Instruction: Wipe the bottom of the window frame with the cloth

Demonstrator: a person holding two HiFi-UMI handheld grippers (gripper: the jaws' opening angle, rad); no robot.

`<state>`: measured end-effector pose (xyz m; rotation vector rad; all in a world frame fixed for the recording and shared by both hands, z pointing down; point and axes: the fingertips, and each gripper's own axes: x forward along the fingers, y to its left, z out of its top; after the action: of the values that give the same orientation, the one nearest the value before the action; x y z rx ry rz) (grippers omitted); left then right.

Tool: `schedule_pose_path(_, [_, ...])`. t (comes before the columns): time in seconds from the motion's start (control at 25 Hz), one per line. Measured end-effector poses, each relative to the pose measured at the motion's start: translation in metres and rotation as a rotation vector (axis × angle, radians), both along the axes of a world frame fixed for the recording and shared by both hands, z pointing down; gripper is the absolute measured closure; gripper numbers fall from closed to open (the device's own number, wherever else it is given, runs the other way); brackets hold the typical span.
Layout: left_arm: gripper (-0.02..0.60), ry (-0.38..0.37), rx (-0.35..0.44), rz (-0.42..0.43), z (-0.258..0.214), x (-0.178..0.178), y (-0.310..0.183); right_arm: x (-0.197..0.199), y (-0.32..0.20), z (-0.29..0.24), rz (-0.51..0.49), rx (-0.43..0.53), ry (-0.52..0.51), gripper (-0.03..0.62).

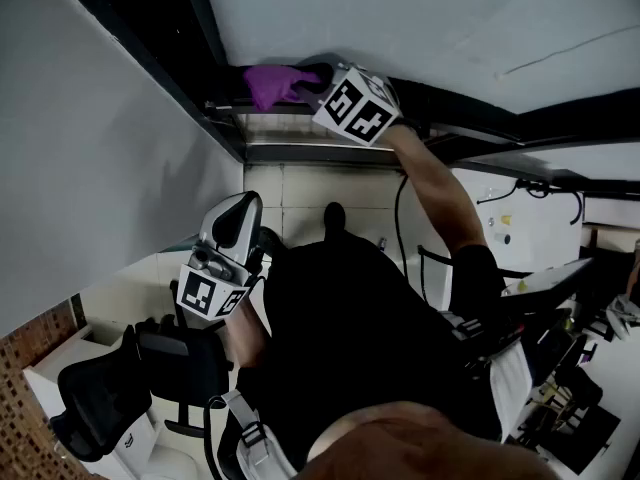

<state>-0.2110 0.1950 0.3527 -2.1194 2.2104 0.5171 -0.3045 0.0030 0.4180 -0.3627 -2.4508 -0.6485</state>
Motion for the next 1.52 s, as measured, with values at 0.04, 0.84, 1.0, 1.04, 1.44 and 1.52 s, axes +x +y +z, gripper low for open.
schedule_pose_path(0.04, [0.58, 0.006, 0.002, -0.018, 0.0, 0.0, 0.006, -0.024, 0.011, 0.003, 0.024, -0.023, -0.038, 0.528])
schedule_pose_path(0.84, [0.58, 0.01, 0.004, 0.036, -0.001, 0.01, -0.017, 0.117, -0.14, 0.097, 0.007, 0.89, 0.603, 0.536])
schedule_pose_path(1.0, [0.579, 0.004, 0.011, 0.057, -0.005, 0.019, -0.024, 0.128, -0.15, 0.065, -0.011, 0.919, 0.617, 0.531])
schedule_pose_path(1.04, [0.58, 0.009, 0.014, 0.054, -0.004, 0.018, -0.023, 0.13, -0.158, 0.062, -0.015, 0.943, 0.626, 0.531])
schedule_pose_path(1.44, [0.578, 0.038, 0.029, 0.029, 0.007, 0.012, -0.015, 0.175, -0.123, 0.063, -0.237, 0.787, 0.706, 0.531])
schedule_pose_path(1.52, [0.58, 0.039, 0.032, 0.039, 0.008, 0.015, -0.017, 0.163, -0.132, 0.059, -0.21, 0.781, 0.646, 0.531])
